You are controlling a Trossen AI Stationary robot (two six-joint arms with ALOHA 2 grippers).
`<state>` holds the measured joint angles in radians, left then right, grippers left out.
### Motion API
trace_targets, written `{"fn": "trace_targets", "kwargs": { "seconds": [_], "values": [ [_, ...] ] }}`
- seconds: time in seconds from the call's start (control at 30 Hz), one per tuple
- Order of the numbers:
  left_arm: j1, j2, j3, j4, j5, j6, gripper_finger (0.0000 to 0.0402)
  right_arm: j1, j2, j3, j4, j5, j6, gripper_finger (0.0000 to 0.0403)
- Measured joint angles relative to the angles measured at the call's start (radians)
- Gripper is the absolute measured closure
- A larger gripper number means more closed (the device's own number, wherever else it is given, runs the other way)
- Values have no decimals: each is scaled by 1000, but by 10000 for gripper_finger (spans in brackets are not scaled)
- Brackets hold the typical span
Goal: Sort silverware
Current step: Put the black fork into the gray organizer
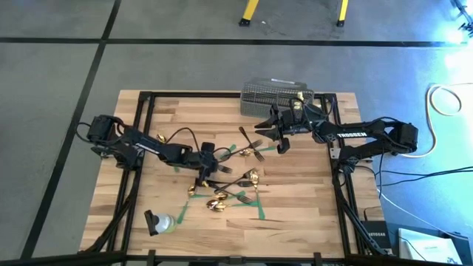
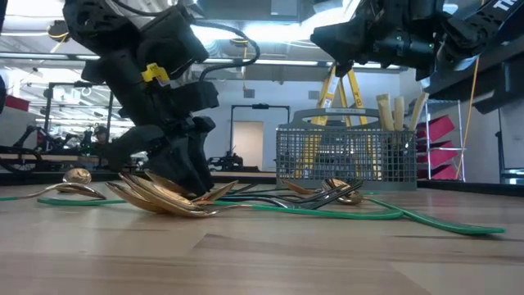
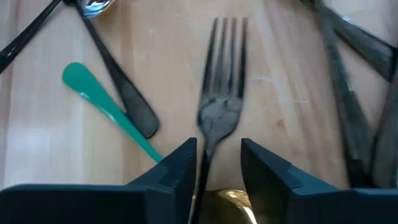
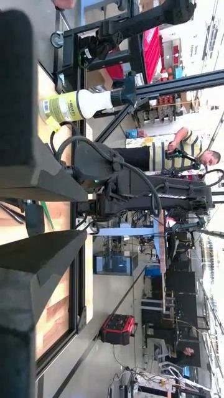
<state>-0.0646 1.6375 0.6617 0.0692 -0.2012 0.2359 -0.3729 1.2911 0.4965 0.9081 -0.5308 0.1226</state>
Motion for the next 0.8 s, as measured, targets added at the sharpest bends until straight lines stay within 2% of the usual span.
{"fn": "trace_targets", "kwargs": {
  "seconds": [0.17, 0.4, 0.67, 0.8],
  "values": [
    [49, 0, 0, -5, 13, -1, 319, 0, 0, 0, 0, 0, 0, 336],
    [88, 0, 1, -22, 154, 0, 333, 0, 0, 0, -8, 0, 1, 336],
    [99, 50, 5, -45, 187, -4, 353, 0, 0, 0, -21, 0, 5, 336],
    [88, 54, 3, -35, 182, -20, 379, 0, 0, 0, -22, -1, 25, 336]
  ]
}}
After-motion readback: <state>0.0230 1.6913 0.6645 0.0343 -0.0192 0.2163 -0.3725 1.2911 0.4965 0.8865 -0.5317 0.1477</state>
